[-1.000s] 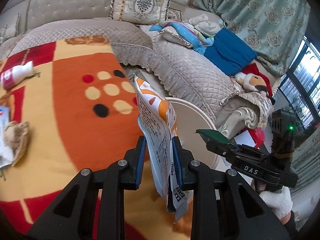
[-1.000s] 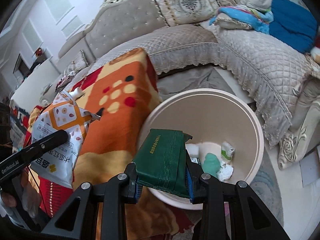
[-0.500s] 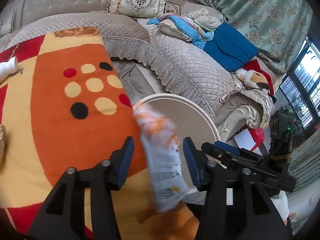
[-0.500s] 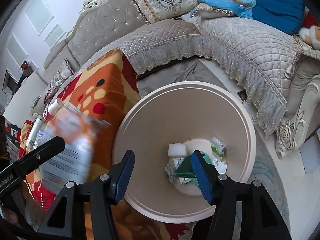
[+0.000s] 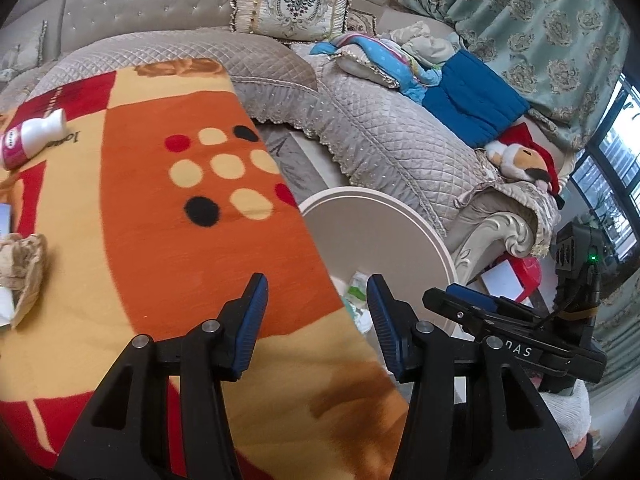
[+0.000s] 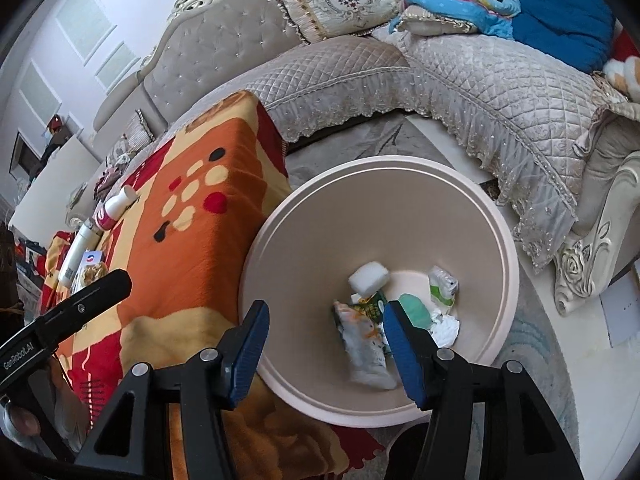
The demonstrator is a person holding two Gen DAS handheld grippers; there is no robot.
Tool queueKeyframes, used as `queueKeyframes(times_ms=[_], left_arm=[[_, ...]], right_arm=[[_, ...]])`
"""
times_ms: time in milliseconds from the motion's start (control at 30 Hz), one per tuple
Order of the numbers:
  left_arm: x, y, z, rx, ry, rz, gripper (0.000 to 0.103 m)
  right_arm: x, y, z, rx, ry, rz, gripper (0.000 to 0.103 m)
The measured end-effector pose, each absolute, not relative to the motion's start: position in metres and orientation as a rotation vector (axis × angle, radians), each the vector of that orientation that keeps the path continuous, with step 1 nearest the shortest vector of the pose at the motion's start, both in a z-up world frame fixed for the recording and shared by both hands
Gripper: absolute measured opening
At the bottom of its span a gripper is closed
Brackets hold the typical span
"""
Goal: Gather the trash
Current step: 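Move both tools back over the blanket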
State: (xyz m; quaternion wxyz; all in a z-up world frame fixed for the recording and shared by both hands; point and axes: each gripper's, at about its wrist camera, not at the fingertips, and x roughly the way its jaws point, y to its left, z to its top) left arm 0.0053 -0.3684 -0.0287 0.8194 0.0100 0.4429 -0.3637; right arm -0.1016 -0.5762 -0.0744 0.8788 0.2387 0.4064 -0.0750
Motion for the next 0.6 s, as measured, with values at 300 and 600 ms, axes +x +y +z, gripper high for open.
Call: queueKeyframes(times_ms=[300,600], left_arm=[[0.000,-0.338,-0.021,0.014,0.918,-0.731,0.050],[0.001,-0.277,-0.022,-0.027,0.935,-0.642,0.050]], right_arm=[[-0.099,-0.549,-0.059,0.447,0.845,-0.118,0.057],[-0.085,-0.499,-0.042,0.381,0.845,-0.023,0.058]])
